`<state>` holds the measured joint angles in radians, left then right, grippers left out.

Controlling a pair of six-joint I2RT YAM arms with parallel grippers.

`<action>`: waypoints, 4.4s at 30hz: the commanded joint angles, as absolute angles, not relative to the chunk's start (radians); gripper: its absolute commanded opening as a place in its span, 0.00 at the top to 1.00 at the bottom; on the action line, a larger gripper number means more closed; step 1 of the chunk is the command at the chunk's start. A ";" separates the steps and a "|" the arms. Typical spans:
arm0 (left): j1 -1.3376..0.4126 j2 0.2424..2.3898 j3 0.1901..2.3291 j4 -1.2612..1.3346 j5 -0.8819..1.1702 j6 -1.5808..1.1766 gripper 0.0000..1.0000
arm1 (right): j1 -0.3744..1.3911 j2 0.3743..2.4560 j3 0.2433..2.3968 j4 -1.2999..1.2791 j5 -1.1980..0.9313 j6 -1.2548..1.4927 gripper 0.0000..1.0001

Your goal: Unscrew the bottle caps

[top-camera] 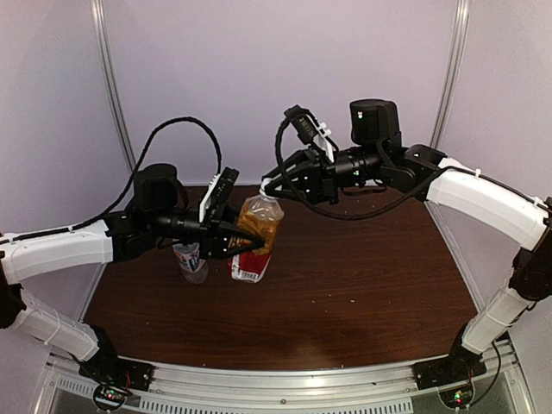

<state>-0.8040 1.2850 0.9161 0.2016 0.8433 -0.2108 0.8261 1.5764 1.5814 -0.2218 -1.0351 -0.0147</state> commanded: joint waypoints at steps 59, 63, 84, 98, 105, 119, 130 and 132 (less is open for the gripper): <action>-0.824 1.295 0.979 0.140 0.372 -0.193 0.61 | 0.904 1.592 1.633 -0.268 -0.364 0.459 0.50; -0.824 1.292 0.977 0.139 0.370 -0.192 0.61 | 0.904 1.595 1.632 -0.267 -0.370 0.459 0.56; -0.824 1.252 0.932 0.270 0.825 -0.206 0.61 | 0.851 1.541 1.572 -0.230 -0.743 0.031 0.77; -0.824 1.281 0.932 0.358 1.020 -0.283 0.61 | 0.822 1.572 1.614 -0.324 -1.003 -0.100 0.71; -0.823 1.288 0.924 0.352 0.971 -0.274 0.61 | 0.822 1.542 1.591 -0.295 -0.911 -0.023 0.59; -0.818 1.291 0.938 0.289 0.769 -0.240 0.61 | 0.825 1.417 1.542 -0.271 -0.731 0.118 0.24; -0.822 1.307 0.966 0.213 0.511 -0.215 0.60 | 0.882 1.443 1.627 -0.313 -0.242 0.394 0.22; -0.824 1.307 0.967 0.210 0.480 -0.216 0.60 | 0.889 1.464 1.639 -0.319 -0.225 0.415 0.21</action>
